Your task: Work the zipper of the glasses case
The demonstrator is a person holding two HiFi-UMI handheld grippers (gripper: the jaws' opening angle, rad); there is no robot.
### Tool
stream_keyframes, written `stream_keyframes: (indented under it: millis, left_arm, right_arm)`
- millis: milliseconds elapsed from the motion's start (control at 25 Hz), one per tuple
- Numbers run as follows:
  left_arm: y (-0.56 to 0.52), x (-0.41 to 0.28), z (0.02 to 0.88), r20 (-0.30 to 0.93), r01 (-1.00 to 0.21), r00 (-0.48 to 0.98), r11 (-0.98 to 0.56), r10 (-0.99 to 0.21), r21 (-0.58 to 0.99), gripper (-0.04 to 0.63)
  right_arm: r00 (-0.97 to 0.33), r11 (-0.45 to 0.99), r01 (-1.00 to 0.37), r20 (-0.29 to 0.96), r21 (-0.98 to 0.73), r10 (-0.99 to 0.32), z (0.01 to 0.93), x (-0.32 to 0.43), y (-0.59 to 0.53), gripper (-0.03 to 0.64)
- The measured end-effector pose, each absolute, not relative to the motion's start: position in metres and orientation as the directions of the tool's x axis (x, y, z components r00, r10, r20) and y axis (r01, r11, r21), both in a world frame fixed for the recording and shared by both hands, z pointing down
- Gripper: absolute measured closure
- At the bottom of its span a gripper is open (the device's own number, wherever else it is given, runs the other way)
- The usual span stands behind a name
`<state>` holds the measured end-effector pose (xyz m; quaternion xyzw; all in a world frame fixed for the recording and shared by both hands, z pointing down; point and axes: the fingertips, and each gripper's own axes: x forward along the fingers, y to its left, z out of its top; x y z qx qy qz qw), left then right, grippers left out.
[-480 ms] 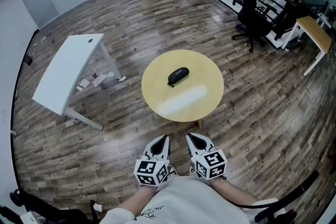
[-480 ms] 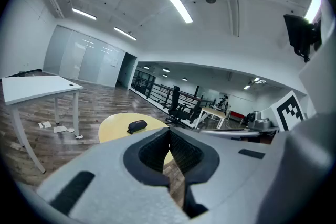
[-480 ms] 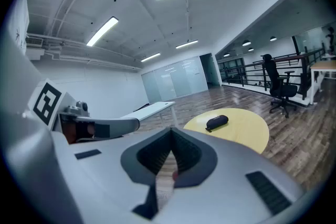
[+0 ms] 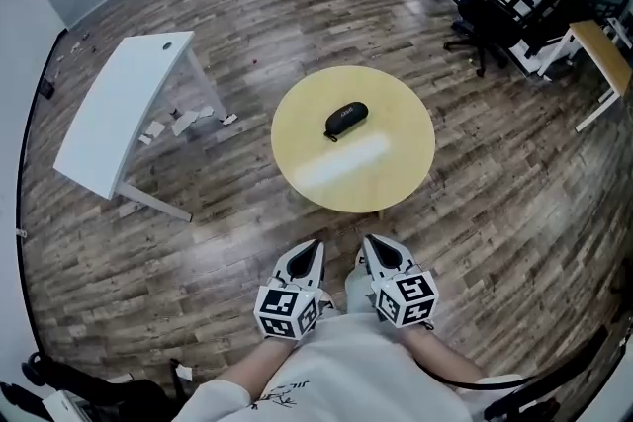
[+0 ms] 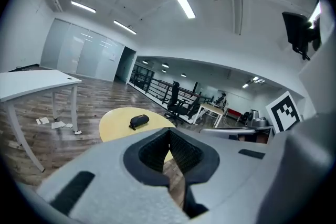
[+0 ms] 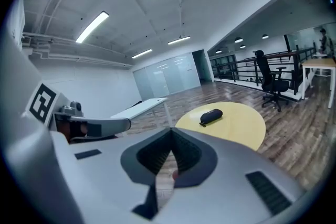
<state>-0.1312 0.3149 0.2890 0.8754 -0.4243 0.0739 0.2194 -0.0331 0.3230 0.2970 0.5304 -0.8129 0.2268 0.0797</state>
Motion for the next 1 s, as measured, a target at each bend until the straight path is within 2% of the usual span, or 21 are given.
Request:
stream_keyframes:
  millis: [400, 720, 1000]
  left_arm:
    - [0.189, -0.105, 0.308, 0.366, -0.83, 0.557, -0.479, -0.746, 0.287, 0.589]
    - [0.071, -0.067, 0.301, 0.35, -0.869, 0.486, -0.401, -0.801, 0.29, 0.589]
    - [0.037, -0.06, 0.317, 0.4, -0.867, 0.495, -0.406, -0.771, 0.29, 0.589]
  right_arm:
    - [-0.497, 0.39, -0.861, 0.373, -0.326, -0.783, 0.324, -0.002, 0.181, 0.614]
    - [-0.57, 0.512, -0.821, 0.343, -0.253, -0.746, 0.297, 0.039, 0.062, 0.614]
    - [-0.552, 0.488, -0.834, 0.366, -0.257, -0.75, 0.312, 0.058, 0.019, 0.614]
